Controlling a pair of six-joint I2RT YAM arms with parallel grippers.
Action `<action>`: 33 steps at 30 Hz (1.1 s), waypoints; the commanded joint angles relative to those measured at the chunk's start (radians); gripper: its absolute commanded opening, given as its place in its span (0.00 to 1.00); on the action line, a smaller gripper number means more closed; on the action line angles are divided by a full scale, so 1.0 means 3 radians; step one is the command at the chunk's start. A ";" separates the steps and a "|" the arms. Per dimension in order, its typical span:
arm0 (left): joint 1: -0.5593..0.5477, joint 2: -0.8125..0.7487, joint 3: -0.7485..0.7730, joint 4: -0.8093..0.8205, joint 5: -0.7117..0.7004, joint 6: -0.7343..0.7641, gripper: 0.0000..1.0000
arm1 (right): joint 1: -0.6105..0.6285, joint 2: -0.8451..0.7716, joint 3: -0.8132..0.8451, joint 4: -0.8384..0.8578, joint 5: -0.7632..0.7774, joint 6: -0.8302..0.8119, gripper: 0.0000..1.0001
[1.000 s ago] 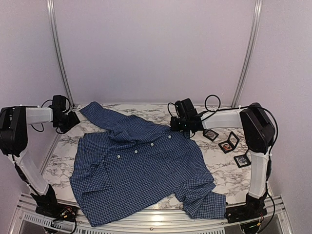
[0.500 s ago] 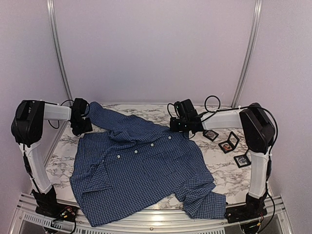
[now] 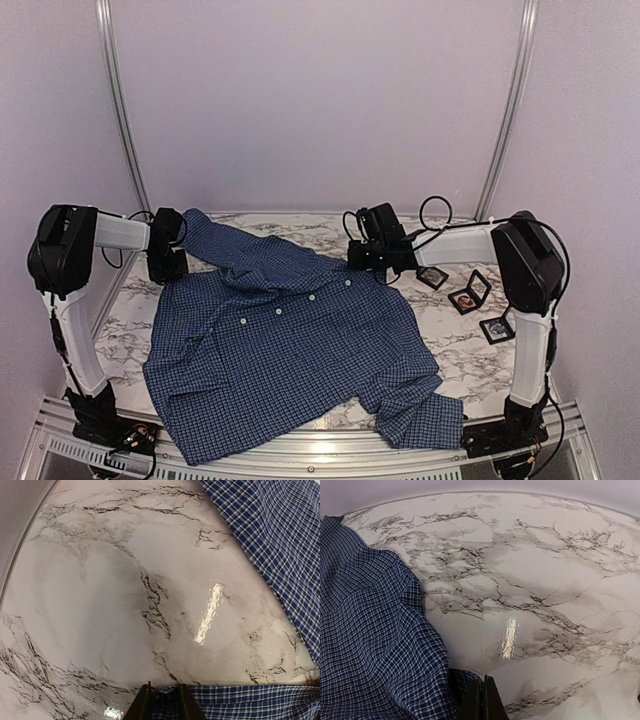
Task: Remove the brooch from the garment
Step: Smooth out the flattened clothing at the center of the board.
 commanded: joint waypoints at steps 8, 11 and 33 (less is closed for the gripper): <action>0.0320 -0.0093 -0.0252 -0.0061 -0.0116 -0.0036 0.00 | -0.0022 -0.0102 -0.0052 0.0064 -0.0061 -0.0023 0.00; 0.0478 -0.0258 -0.0412 -0.0041 -0.0101 -0.0063 0.00 | -0.0022 -0.0126 -0.0134 0.0109 -0.0085 0.0000 0.00; 0.0880 -0.1618 -0.1256 -0.0039 -0.0027 -0.0455 0.19 | 0.0122 -0.0200 -0.0341 0.0209 -0.0120 -0.0038 0.04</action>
